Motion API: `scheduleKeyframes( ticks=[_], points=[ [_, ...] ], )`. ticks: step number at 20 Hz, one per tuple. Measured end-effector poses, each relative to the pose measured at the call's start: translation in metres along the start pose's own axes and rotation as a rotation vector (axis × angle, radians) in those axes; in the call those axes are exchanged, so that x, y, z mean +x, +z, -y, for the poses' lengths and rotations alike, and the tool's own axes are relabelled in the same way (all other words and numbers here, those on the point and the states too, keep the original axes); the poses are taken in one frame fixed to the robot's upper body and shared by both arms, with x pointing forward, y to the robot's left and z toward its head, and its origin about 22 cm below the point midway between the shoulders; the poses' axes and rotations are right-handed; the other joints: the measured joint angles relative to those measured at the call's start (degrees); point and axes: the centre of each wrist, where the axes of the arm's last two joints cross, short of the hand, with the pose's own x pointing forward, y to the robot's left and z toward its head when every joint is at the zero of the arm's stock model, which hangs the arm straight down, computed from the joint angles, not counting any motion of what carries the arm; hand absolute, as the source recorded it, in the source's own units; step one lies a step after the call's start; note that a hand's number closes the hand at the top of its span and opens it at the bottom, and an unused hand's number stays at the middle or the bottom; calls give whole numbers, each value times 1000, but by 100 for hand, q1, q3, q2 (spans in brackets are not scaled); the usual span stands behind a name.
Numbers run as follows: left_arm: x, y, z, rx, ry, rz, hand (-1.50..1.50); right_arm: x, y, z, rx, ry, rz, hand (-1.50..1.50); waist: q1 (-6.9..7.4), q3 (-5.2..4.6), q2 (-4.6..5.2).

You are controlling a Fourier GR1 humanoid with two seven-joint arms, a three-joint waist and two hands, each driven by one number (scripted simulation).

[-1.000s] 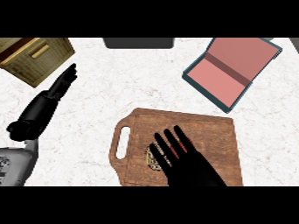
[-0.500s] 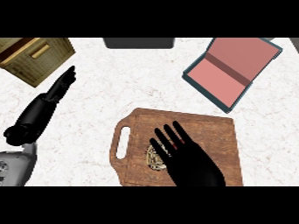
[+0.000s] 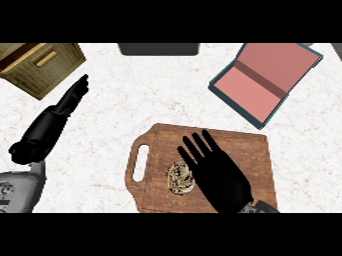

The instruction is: Pick the bell pepper from the cutting board and place it in the cardboard box

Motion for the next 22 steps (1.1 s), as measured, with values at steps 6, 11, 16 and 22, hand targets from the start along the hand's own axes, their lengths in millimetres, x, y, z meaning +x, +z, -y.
scheduleKeyframes(
  ticks=[6, 11, 16, 22],
  points=[
    [-4, 1, -3, -2, -7, -2, 0, -5, -13, -14, 13, 3, 45, 150, 7, -5, -6],
    [2, 0, 2, -6, -5, -1, 0, -4, -17, -17, -60, 40, 132, 150, 8, -16, -20],
    [4, -3, 2, -3, -6, -4, 0, -6, -16, -18, -156, 74, 181, 150, -6, -25, -27],
    [7, -8, 6, -26, -2, 25, 0, -9, -60, 3, -121, -184, 61, 150, 193, -18, 52]
  ],
)
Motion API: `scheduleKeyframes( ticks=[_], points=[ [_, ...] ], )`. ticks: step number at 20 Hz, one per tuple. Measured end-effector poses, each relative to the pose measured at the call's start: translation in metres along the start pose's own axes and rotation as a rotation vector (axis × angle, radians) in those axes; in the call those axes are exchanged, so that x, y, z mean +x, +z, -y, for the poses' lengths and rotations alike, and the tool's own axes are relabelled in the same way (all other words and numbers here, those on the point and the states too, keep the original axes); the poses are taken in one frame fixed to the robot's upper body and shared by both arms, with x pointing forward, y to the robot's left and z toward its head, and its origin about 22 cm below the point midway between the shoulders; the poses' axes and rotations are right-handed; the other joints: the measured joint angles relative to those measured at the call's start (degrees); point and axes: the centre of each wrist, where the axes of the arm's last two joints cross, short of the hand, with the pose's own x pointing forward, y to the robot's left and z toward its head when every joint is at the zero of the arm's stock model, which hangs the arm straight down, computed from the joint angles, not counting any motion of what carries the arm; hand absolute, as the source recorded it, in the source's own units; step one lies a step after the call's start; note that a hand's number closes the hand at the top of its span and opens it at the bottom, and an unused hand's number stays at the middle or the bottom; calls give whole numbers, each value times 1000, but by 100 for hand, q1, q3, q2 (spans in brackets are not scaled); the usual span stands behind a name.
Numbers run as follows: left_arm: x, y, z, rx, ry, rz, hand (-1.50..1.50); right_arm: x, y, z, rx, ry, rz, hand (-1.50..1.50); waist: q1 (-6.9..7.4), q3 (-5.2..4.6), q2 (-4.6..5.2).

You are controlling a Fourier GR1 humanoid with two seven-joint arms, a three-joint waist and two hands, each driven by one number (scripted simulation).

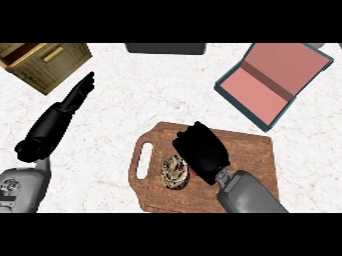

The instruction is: Pick the bell pepper from the cutting board and place it in the cardboard box

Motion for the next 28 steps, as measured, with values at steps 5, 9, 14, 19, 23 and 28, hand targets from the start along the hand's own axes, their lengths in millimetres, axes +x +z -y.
scheduleKeyframes(
  ticks=[5, 9, 14, 19, 23, 28],
  points=[
    [8, -10, 2, -26, 0, 17, 0, -8, -39, 31, -70, -165, -99, 150, 190, 16, 41],
    [4, -9, 4, -29, 6, 10, 0, 2, -67, 66, -176, -158, -111, 150, 185, 16, 20],
    [2, -4, -2, -18, 6, -6, 0, 14, -83, 116, -301, -156, -135, 150, 69, 14, -21],
    [-2, -3, -2, -2, 7, -13, 0, 4, -84, 153, -469, -254, -300, 150, -55, 14, -41],
    [-1, 4, 0, 6, 6, -15, 0, -12, -84, 178, -572, -337, -456, 150, -88, 16, -53],
    [1, 8, 1, 14, -3, -16, 0, -63, -77, 195, -650, -393, -605, 150, -123, 16, -46]
  ],
)
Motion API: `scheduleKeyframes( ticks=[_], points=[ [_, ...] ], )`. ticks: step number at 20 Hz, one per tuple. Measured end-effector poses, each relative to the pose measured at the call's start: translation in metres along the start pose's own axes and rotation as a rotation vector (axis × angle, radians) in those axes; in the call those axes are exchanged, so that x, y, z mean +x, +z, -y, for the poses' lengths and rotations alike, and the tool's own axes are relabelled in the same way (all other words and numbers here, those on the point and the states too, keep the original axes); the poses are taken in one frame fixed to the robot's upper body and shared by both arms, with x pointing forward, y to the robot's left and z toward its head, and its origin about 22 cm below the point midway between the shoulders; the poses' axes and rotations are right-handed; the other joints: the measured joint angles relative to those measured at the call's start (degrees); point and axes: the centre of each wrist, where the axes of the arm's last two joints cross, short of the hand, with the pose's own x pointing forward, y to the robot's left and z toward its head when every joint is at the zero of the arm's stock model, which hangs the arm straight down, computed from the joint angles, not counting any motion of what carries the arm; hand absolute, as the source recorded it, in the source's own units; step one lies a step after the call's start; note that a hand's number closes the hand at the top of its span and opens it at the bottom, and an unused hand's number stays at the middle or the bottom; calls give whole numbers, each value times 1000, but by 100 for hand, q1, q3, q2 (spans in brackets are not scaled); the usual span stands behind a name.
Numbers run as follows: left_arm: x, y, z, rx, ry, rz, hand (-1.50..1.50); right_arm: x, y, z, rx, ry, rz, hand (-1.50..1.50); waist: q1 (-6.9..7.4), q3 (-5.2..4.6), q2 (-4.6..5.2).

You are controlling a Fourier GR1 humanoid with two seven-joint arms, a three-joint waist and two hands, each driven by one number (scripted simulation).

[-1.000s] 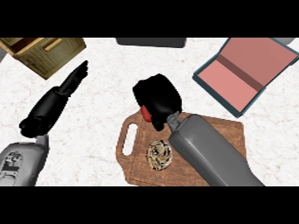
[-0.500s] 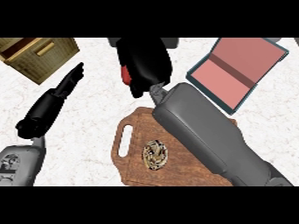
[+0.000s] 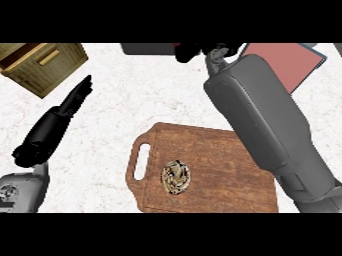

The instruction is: Pick the bell pepper from the cutting board and place it in the cardboard box

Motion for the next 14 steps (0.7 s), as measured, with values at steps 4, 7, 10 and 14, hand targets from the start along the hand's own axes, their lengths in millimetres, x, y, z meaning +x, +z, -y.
scheduleKeyframes(
  ticks=[4, 7, 10, 14],
  points=[
    [2, -2, -6, 0, 1, 1, 0, -36, -23, 10, -29, 10, -72, 150, -8, -1, 11],
    [1, 0, -4, -3, 2, 0, 0, -62, -41, 19, -11, 79, -109, 150, 9, 0, 19],
    [0, -3, -7, 2, 1, 2, 0, -88, -53, 25, 70, 132, -141, 150, 1, 0, 25],
    [1, -6, -11, 1, -1, 1, 0, -125, -63, 25, 242, 167, -214, 150, 22, 0, 39]
  ],
)
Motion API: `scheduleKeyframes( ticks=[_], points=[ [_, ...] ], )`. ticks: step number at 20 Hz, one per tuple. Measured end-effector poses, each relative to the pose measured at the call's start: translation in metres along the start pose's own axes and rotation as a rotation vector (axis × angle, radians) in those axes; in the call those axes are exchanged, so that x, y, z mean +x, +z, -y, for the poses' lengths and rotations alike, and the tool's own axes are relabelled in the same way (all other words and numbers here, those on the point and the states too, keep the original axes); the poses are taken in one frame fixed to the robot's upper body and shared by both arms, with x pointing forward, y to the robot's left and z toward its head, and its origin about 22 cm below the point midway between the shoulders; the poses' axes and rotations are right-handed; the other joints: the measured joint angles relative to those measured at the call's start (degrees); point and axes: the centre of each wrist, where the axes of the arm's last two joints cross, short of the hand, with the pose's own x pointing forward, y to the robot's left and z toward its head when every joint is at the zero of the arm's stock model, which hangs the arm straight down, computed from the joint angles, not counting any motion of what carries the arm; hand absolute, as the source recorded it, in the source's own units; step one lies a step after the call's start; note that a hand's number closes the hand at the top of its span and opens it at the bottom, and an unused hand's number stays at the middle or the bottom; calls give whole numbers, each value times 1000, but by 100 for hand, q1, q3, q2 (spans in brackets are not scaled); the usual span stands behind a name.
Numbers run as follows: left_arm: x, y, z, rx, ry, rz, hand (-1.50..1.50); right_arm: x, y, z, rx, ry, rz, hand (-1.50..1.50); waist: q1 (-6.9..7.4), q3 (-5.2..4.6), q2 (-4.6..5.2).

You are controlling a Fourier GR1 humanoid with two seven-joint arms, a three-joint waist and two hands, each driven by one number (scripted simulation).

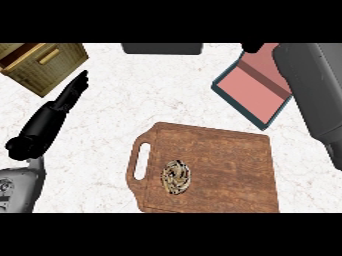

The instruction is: Pick the bell pepper from the cutting board and place it in the cardboard box

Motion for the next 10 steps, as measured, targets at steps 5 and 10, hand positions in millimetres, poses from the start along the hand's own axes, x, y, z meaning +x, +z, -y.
scheduleKeyframes(
  ticks=[5, 10],
  points=[
    [-2, -1, 7, -1, 0, 5, 0, -33, -14, 3, 158, 36, -23, 150, 8, 1, -3],
    [1, 1, 7, -2, -1, 1, 0, -72, -19, -9, 321, 75, -53, -150, 9, 3, -8]
  ],
)
